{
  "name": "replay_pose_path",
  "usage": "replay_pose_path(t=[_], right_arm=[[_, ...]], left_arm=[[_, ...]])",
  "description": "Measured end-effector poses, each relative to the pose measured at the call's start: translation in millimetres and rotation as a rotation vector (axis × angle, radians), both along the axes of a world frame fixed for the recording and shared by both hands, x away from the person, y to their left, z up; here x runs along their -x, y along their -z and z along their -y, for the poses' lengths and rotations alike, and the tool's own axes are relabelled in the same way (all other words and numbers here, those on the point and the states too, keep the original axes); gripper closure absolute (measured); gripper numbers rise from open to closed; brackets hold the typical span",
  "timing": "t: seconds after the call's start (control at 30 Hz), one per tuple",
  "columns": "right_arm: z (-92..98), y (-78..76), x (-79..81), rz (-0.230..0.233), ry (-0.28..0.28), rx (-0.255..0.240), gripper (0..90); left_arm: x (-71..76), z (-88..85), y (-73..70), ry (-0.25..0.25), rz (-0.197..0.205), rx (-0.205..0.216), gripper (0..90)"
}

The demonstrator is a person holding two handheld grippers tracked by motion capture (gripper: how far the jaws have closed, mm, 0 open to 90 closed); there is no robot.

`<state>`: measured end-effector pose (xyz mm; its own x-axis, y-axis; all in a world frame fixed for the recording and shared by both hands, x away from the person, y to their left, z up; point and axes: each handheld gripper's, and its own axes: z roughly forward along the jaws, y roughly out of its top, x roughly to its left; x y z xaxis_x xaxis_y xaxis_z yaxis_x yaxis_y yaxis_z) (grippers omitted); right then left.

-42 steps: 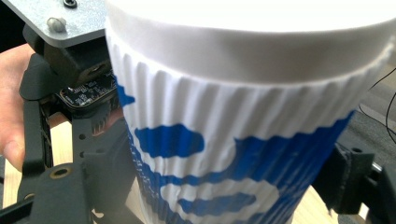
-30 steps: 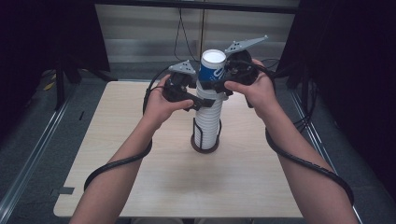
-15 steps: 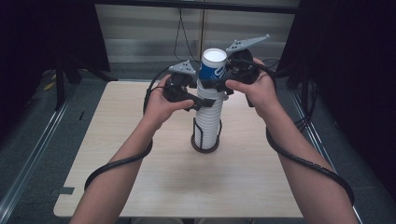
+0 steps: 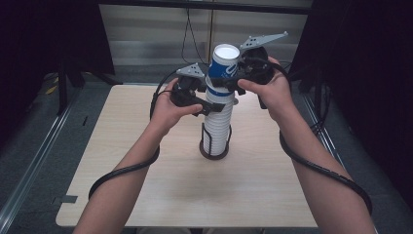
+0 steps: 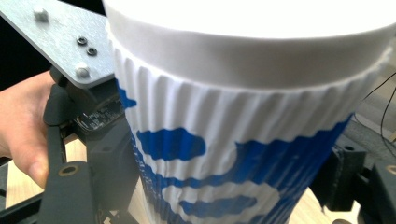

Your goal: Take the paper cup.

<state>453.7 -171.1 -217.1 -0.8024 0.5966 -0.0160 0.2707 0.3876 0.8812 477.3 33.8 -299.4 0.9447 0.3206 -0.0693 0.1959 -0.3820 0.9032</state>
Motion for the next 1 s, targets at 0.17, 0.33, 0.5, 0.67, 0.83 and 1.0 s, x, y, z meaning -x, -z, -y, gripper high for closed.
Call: replay_pose_path(t=[0.17, 0.33, 0.5, 0.67, 0.83, 1.0], right_arm=[[-0.2, 1.5, 0.7, -0.005, 0.012, -0.004, 22.0], [0.0, 8.5, -0.2, -0.024, 0.013, -0.006, 20.1], [-0.6, 14.3, -0.6, -0.024, 0.015, -0.001, 18.4], [-1.9, 24.5, -0.9, -0.038, 0.017, 0.009, 15.0], [-2.4, 26.2, -0.3, -0.017, 0.018, 0.001, 17.4], [-3.6, 21.1, 0.2, -0.011, 0.006, 0.046, 18.0]], left_arm=[[0.3, -0.4, 0.5, -0.002, -0.005, 0.004, 14.5], [-0.4, -0.3, -0.3, 0.002, -0.004, -0.005, 14.5], [0.0, -0.7, 0.2, 0.000, -0.013, 0.004, 14.6], [0.1, -0.6, -0.2, 0.002, -0.012, -0.004, 14.6], [-0.4, -2.6, 1.2, 0.001, -0.018, 0.012, 14.6], [-0.2, -1.9, 0.5, 0.006, -0.020, 0.005, 14.7]])
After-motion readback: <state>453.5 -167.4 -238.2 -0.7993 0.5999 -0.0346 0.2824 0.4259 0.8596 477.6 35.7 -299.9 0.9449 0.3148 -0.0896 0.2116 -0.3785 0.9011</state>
